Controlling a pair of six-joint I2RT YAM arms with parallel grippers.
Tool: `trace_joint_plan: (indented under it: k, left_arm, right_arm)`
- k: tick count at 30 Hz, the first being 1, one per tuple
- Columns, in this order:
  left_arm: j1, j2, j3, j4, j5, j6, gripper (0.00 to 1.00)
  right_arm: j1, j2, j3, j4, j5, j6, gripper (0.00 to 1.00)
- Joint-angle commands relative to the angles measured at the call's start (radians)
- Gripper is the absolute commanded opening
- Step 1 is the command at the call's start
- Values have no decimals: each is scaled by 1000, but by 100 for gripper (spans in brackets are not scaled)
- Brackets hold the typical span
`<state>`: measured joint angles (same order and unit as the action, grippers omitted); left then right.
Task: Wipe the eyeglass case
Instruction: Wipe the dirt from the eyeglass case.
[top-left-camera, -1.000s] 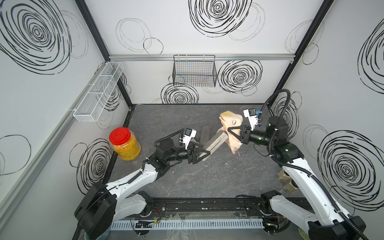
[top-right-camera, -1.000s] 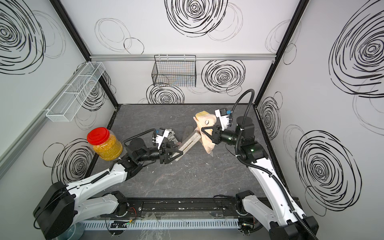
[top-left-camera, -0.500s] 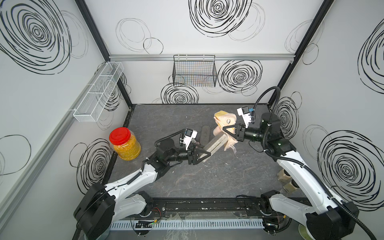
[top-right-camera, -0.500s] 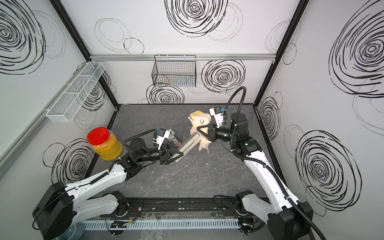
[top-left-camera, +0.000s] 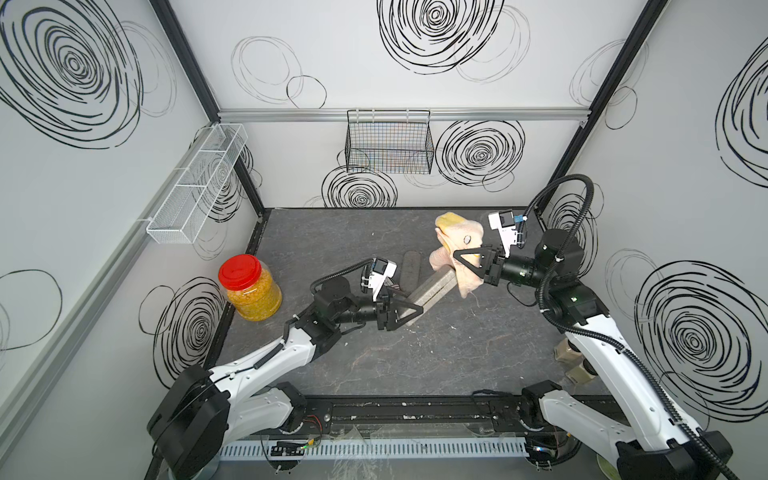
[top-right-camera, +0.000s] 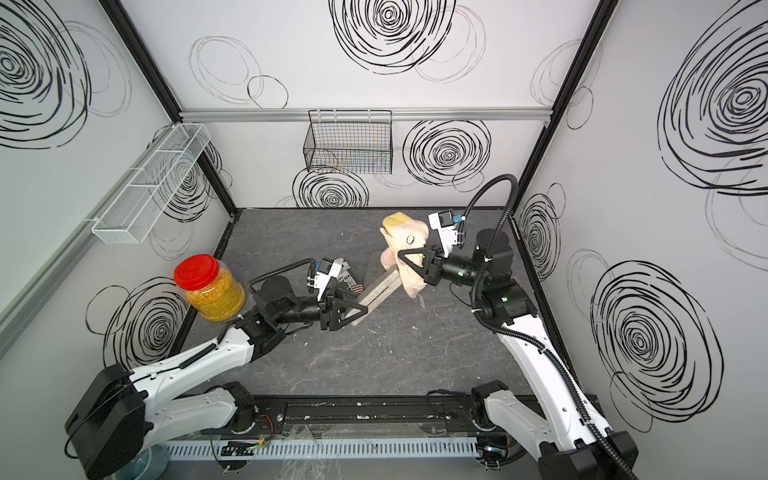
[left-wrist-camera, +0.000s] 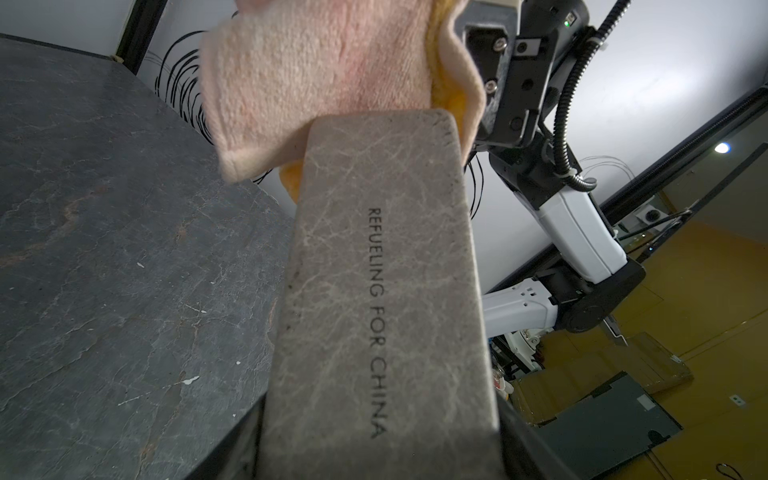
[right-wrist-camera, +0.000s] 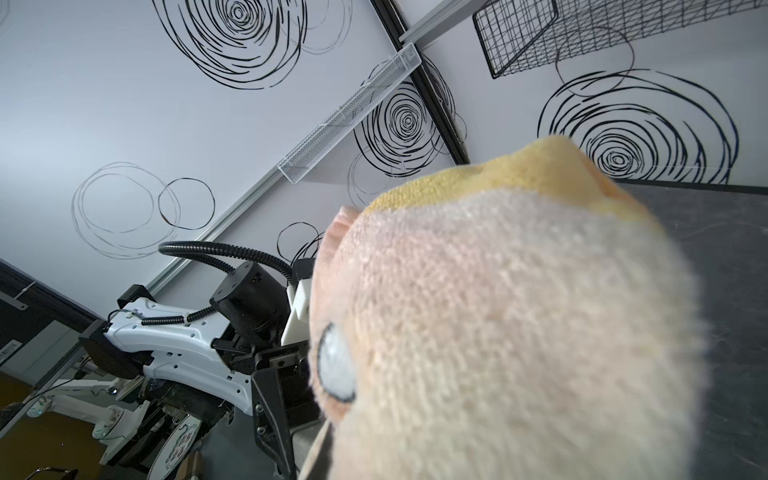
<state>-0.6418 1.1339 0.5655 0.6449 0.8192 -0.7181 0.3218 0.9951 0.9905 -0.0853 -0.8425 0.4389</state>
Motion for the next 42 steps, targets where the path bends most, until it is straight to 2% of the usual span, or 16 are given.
trace_joint_plan:
  k: [1,3,4,7,10,13,16,20,22,24,30,32,37,42]
  left_arm:
    - [-7,1,45,89,13,16,57]
    - [-8,5,44,90,12,16,57]
    - [-7,6,43,92,11,16,57]
    - [-9,9,40,96,11,16,57]
    - [-10,9,36,99,8,14,57]
    - [-13,9,35,104,8,15,57]
    - [-12,15,39,108,9,15,57]
    - [-13,19,50,104,15,9,57]
    - [-13,17,50,98,12,12,56]
    - [-15,14,48,95,5,14,56]
    - [-18,18,37,112,-8,14,56]
    - [-20,25,37,127,-8,10,56]
    - [-18,41,53,133,1,10,56]
    - [-15,43,55,141,-14,4,56]
  right_arm:
    - [9,38,-10,-111,137,-65,6]
    - [6,56,20,-168,222,-81,5]
    - [2,55,28,-175,224,-83,5]
    - [-10,22,29,-90,115,-68,5]
    - [-9,-14,15,42,-17,6,6]
    - [-5,-15,5,72,-56,38,6]
    - [10,1,-9,-2,18,-11,6]
    - [34,44,10,-168,230,-97,5]
    - [33,56,28,-211,291,-113,4]
    - [31,46,41,-205,277,-118,4]
    - [33,-20,15,-55,117,-75,6]
    - [49,-13,3,-62,117,-75,6]
    - [77,36,-3,-195,268,-126,5]
    - [75,29,8,-289,495,-163,3]
